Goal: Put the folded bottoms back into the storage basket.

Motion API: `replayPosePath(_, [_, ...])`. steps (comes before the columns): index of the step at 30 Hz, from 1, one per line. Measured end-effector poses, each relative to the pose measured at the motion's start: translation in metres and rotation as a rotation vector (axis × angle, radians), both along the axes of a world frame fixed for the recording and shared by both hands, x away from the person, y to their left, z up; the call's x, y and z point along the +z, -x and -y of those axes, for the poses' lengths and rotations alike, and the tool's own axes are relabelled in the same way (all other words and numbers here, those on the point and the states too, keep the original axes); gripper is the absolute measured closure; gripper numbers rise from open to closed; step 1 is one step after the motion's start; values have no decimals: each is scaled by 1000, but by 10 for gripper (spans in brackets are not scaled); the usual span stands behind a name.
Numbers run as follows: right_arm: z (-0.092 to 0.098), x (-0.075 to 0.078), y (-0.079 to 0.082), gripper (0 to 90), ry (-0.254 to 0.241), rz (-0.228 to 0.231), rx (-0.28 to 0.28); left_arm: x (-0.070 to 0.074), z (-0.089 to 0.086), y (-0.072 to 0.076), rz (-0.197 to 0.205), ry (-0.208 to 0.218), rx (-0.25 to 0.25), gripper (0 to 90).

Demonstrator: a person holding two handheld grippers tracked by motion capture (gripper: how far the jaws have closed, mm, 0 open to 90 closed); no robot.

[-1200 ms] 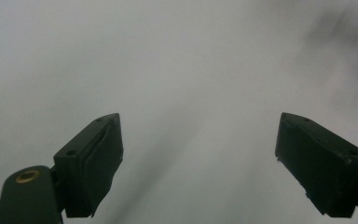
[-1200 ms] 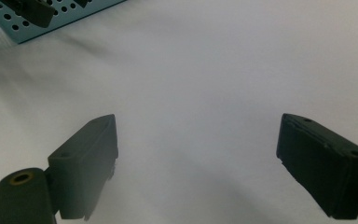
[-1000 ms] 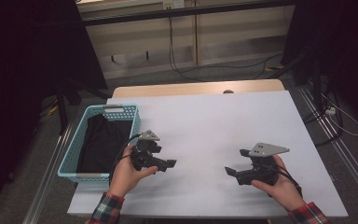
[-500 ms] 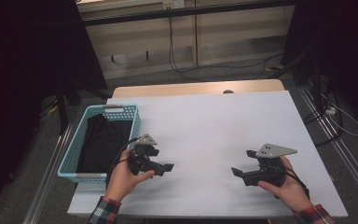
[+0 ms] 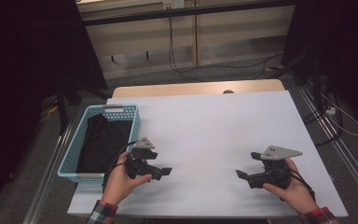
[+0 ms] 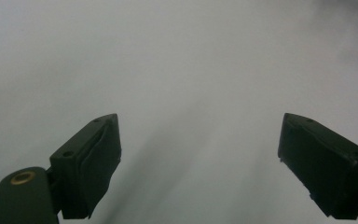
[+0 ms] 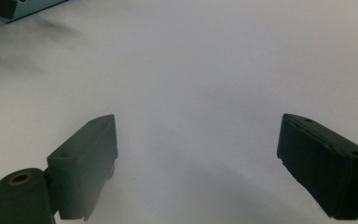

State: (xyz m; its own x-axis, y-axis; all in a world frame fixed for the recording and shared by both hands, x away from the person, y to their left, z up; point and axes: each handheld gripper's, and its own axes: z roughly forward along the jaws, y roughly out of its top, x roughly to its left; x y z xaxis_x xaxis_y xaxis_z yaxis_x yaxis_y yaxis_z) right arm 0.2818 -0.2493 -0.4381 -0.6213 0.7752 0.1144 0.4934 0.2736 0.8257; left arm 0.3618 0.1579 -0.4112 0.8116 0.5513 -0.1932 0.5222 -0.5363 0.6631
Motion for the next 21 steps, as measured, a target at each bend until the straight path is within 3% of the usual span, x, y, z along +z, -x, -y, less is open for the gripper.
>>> replayPosePath(21, [6, -2, 4, 118, 19, -10, 7, -5, -13, 10, -7, 3, -20, 123])
